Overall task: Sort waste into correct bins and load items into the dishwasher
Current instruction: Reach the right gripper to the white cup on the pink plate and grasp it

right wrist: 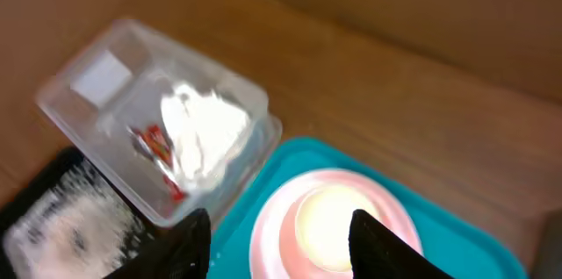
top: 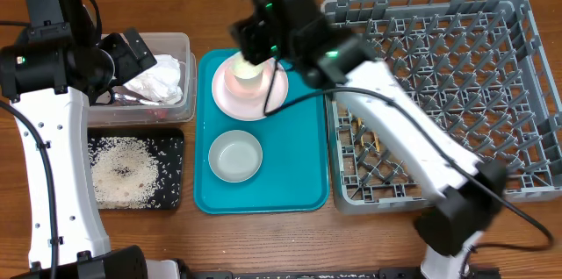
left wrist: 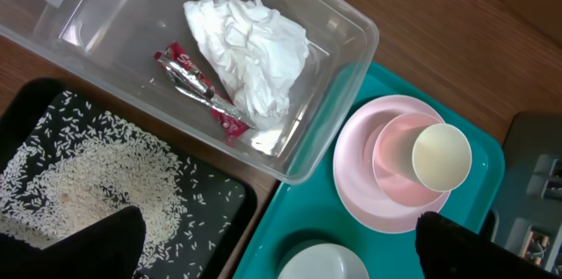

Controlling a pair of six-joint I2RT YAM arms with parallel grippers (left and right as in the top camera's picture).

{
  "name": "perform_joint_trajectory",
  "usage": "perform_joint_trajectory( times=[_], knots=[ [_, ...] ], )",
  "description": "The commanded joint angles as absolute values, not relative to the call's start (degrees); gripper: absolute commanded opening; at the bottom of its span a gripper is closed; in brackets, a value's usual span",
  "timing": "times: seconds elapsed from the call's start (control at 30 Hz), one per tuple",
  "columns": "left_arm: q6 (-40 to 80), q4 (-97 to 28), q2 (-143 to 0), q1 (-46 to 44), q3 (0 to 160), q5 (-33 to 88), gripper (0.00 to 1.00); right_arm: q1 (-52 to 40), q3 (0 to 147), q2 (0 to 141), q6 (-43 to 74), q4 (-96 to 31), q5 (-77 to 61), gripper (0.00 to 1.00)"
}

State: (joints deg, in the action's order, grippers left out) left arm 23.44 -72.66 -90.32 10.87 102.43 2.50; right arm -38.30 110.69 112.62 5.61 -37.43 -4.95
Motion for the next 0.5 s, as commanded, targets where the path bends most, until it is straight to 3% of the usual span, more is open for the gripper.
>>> perform_joint_trajectory(
  times=[0.0, 0.47],
  knots=[
    [22.72, -72.64, -90.3, 10.85, 103.35, 2.11, 1.0, -39.4, 111.44, 119.0, 1.37, -37.34, -2.83, 0.52],
    [22.72, -72.64, -90.3, 10.85, 103.35, 2.11, 1.0, -39.48, 111.39, 128.09, -1.76, -36.45, -2.52, 0.51]
  ],
)
